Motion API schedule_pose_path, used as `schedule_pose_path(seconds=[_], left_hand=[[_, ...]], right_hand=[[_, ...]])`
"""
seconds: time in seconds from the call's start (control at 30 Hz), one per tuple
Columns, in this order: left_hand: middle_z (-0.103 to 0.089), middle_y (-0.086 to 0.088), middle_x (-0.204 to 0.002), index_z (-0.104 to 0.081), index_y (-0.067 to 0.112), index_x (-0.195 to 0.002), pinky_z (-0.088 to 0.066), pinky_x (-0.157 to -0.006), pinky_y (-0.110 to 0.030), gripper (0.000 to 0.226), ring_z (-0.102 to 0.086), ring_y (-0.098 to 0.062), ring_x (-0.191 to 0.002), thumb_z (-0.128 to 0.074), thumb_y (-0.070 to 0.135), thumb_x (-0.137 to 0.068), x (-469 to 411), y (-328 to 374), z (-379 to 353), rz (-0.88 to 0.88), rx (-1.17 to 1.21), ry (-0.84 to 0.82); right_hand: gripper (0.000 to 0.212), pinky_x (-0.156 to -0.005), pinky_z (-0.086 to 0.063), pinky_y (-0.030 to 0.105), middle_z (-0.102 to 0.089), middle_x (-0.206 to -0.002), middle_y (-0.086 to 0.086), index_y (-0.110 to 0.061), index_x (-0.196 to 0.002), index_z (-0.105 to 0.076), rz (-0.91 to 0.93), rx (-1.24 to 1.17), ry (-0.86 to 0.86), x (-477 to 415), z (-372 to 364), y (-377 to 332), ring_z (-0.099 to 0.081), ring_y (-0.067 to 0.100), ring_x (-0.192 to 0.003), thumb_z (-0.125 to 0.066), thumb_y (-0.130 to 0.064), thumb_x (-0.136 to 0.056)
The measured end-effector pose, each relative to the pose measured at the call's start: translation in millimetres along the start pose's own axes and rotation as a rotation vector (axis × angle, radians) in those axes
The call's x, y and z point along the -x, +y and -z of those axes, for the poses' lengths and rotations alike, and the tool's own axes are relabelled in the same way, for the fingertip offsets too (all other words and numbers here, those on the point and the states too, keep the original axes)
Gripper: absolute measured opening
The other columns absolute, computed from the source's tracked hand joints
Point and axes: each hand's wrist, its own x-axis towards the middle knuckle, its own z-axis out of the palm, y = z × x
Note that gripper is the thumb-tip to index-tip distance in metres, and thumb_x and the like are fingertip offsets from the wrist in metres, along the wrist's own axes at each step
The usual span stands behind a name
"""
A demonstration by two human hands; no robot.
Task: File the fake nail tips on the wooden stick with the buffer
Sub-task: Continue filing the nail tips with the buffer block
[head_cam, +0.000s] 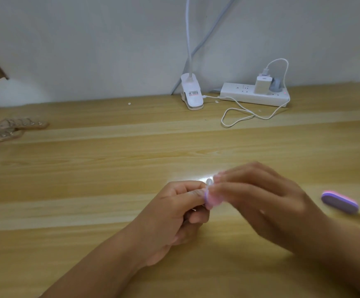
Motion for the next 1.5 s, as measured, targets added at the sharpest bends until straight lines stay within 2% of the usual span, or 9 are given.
schedule_pose_path(seconds=[0.57, 0.8, 0.93, 1.0, 1.13, 1.2, 1.3, 1.4, 1.5], left_hand=[[-0.042, 0.0, -0.058, -0.061, 0.009, -0.076, -0.017, -0.033, -0.012, 0.024, -0.023, -0.005, -0.035, -0.056, 0.026, -0.092, -0.6, -2.3, 0.0, -0.075, -0.088, 0.032], [-0.059, 0.003, -0.064, -0.067, 0.007, -0.08, -0.032, -0.046, -0.003, 0.026, -0.046, 0.004, -0.045, -0.054, 0.024, -0.095, -4.4, -10.6, -0.7, -0.36, -0.279, 0.058], [-0.065, 0.005, -0.065, -0.069, 0.002, -0.08, -0.034, -0.051, 0.002, 0.027, -0.051, 0.009, -0.047, -0.057, 0.021, -0.095, -7.3, -12.9, -0.6, -0.419, -0.316, 0.087], [-0.065, 0.011, -0.064, -0.072, 0.01, -0.077, -0.037, -0.056, -0.002, 0.026, -0.053, 0.005, -0.05, -0.059, 0.024, -0.094, -7.5, -14.0, 0.9, -0.44, -0.334, 0.105], [-0.072, -0.007, -0.074, -0.076, 0.018, -0.077, -0.045, -0.066, -0.039, 0.028, -0.059, -0.039, -0.068, -0.063, 0.04, -0.089, -7.7, -18.0, 4.0, -0.465, -0.422, 0.171], [-0.073, -0.004, -0.075, -0.077, 0.02, -0.08, -0.042, -0.058, -0.041, 0.028, -0.056, -0.036, -0.06, -0.064, 0.044, -0.087, -7.0, -17.7, 3.7, -0.463, -0.448, 0.194], [-0.071, -0.001, -0.071, -0.078, 0.022, -0.08, -0.03, -0.048, -0.021, 0.024, -0.041, -0.013, -0.046, -0.067, 0.042, -0.086, -5.0, -15.2, 4.2, -0.516, -0.478, 0.229], [-0.073, 0.001, -0.072, -0.079, 0.034, -0.089, -0.03, -0.044, -0.029, 0.014, -0.04, -0.028, -0.046, -0.069, 0.043, -0.084, -5.6, -14.1, 5.9, -0.555, -0.491, 0.255], [-0.075, 0.002, -0.079, -0.078, 0.037, -0.094, -0.045, -0.049, -0.041, 0.011, -0.056, -0.04, -0.058, -0.071, 0.039, -0.085, -6.4, -14.5, 6.1, -0.559, -0.489, 0.257]], right_hand=[[0.021, -0.089, -0.053, 0.03, -0.07, -0.105, 0.011, -0.001, -0.108, -0.075, -0.027, -0.045, -0.009, -2.3, -0.2, -5.2, -0.068, 0.024, -0.101, -0.065, 0.007, -0.09], [0.024, -0.09, -0.05, 0.025, -0.07, -0.102, 0.006, -0.004, -0.111, -0.074, -0.079, -0.065, 0.022, -4.8, 0.3, -7.9, -0.068, 0.019, -0.1, -0.066, 0.004, -0.09], [0.022, -0.079, -0.055, 0.033, -0.07, -0.1, 0.006, -0.005, -0.111, -0.073, -0.16, -0.081, 0.059, -5.8, 8.0, -0.5, -0.069, 0.019, -0.092, -0.067, 0.0, -0.09], [0.019, -0.083, -0.054, 0.03, -0.069, -0.101, 0.005, -0.006, -0.111, -0.073, -0.146, -0.1, 0.06, -5.5, 5.9, -5.7, -0.068, 0.017, -0.095, -0.065, -0.003, -0.094], [0.02, -0.084, -0.054, 0.031, -0.07, -0.102, 0.004, -0.005, -0.111, -0.074, -0.116, -0.076, 0.028, -5.4, 5.9, -5.0, -0.069, 0.02, -0.096, -0.065, 0.001, -0.093], [0.021, -0.08, -0.056, 0.037, -0.071, -0.101, 0.004, -0.003, -0.108, -0.075, -0.174, -0.021, 0.03, -4.8, 10.2, 5.5, -0.07, 0.021, -0.092, -0.067, 0.003, -0.089], [0.021, -0.082, -0.056, 0.036, -0.071, -0.101, 0.003, -0.005, -0.108, -0.074, -0.235, -0.029, 0.082, -3.2, 11.0, 5.4, -0.07, 0.019, -0.094, -0.067, 0.0, -0.089], [0.021, -0.086, -0.052, 0.023, -0.068, -0.104, 0.003, -0.009, -0.113, -0.07, -0.176, -0.117, 0.101, -2.8, 3.0, -10.0, -0.067, 0.013, -0.098, -0.064, -0.002, -0.094], [0.02, -0.083, -0.053, 0.03, -0.068, -0.102, 0.005, -0.005, -0.11, -0.072, -0.152, -0.06, 0.065, -2.4, 1.3, -7.2, -0.067, 0.018, -0.095, -0.064, 0.002, -0.092]])
